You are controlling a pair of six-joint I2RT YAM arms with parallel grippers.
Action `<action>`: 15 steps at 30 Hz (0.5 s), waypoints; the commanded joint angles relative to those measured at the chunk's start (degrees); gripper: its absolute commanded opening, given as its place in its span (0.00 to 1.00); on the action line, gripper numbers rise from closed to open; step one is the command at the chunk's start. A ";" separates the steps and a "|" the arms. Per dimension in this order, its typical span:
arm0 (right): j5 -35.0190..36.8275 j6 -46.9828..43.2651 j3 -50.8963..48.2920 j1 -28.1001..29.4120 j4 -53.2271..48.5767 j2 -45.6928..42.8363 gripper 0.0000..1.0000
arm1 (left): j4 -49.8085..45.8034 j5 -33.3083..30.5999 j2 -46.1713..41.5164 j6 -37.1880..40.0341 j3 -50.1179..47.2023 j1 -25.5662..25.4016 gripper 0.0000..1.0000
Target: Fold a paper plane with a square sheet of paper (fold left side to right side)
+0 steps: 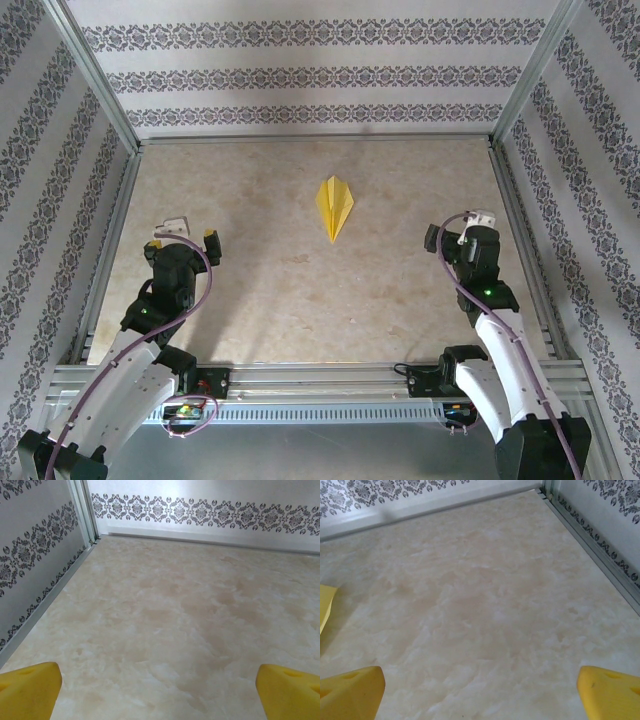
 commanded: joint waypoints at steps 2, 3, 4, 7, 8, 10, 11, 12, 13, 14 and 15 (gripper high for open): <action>-0.82 -4.22 -5.17 -0.86 9.23 -0.35 0.98 | 2.36 -0.22 0.06 -0.16 -0.89 1.08 1.00; -1.00 -5.06 -6.04 -0.86 10.99 -0.24 0.98 | 2.28 -0.24 0.05 -0.28 -0.90 1.10 1.00; -1.04 -6.13 -6.96 -0.86 12.81 0.06 0.98 | 2.28 -0.15 0.15 -0.30 -0.93 1.08 1.00; -0.99 -7.60 -8.47 -0.95 17.32 1.96 0.98 | 2.26 -0.24 0.40 -0.29 -0.75 1.15 1.00; -1.62 -7.85 -8.47 -1.08 18.83 2.96 0.98 | 2.32 -0.22 0.50 -0.30 -0.76 1.13 1.00; -3.11 -8.25 -10.55 -1.34 22.67 5.37 0.98 | 2.54 -0.30 0.76 -0.30 -0.80 1.14 1.00; -4.36 -8.52 -11.38 -1.52 25.64 6.93 0.98 | 2.62 -0.27 0.98 -0.38 -0.74 1.28 1.00; -5.17 -8.66 -12.08 -1.65 28.39 8.40 0.98 | 2.65 -0.24 1.16 -0.43 -0.84 1.28 1.00; -5.78 -8.71 -12.98 -1.87 31.57 10.24 0.98 | 2.72 -0.14 1.33 -0.55 -0.80 1.35 1.00; -6.24 -8.55 -13.72 -2.07 34.51 12.39 0.98 | 2.70 -0.10 1.51 -0.64 -0.74 1.48 1.00; -6.52 -8.40 -14.23 -2.26 37.15 14.05 0.98 | 2.63 0.02 1.62 -0.73 -0.80 1.48 1.00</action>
